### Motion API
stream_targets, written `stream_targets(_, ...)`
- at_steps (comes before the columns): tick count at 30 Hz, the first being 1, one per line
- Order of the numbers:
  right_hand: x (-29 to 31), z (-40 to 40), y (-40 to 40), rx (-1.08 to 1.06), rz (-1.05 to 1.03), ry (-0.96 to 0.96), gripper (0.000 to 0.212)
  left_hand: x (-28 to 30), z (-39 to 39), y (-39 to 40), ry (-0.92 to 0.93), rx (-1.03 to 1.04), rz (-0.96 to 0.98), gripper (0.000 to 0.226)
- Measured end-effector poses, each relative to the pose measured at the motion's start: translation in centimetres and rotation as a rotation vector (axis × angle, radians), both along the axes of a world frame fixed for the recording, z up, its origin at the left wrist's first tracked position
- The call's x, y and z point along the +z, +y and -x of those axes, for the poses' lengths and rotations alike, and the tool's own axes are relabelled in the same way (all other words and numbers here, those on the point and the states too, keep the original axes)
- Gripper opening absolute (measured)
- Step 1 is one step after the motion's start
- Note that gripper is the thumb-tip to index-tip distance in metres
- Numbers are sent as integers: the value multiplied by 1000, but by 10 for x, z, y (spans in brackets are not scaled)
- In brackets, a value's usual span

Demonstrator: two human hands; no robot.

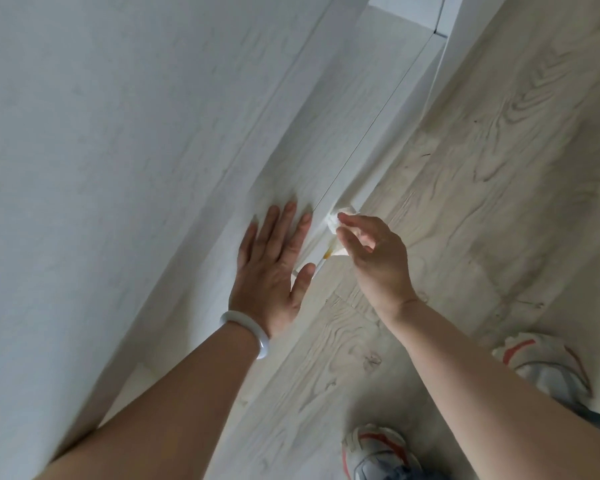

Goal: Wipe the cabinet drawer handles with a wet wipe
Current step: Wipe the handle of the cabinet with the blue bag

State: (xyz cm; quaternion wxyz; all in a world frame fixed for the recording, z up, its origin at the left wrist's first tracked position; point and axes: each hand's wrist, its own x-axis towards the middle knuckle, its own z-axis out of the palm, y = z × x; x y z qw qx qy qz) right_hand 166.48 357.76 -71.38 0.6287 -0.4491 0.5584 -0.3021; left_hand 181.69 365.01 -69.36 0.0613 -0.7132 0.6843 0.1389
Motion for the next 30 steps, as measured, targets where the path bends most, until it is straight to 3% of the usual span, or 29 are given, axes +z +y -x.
stream_targets(7,-1,-5,-17,-77,-73,11,10,-1,-1,1,-7,6,13,61)
stream_targets(13,-10,-4,-3,-126,-84,80,30,-4,-1,3,32,9,66,53)
stream_targets(18,-5,-10,-3,-183,-198,24,9,-5,-3,3,37,9,86,52)
stream_targets(21,-3,-14,-15,-121,-156,67,12,-6,-5,3,50,9,101,52)
stream_targets(23,-2,-18,-5,-204,-170,73,13,-7,-5,3,51,9,107,53)
stream_targets(26,4,-29,26,-410,-335,-19,11,-7,-3,3,45,11,113,53)
stream_targets(30,7,-33,29,-419,-457,-72,12,-4,-4,3,43,18,117,53)
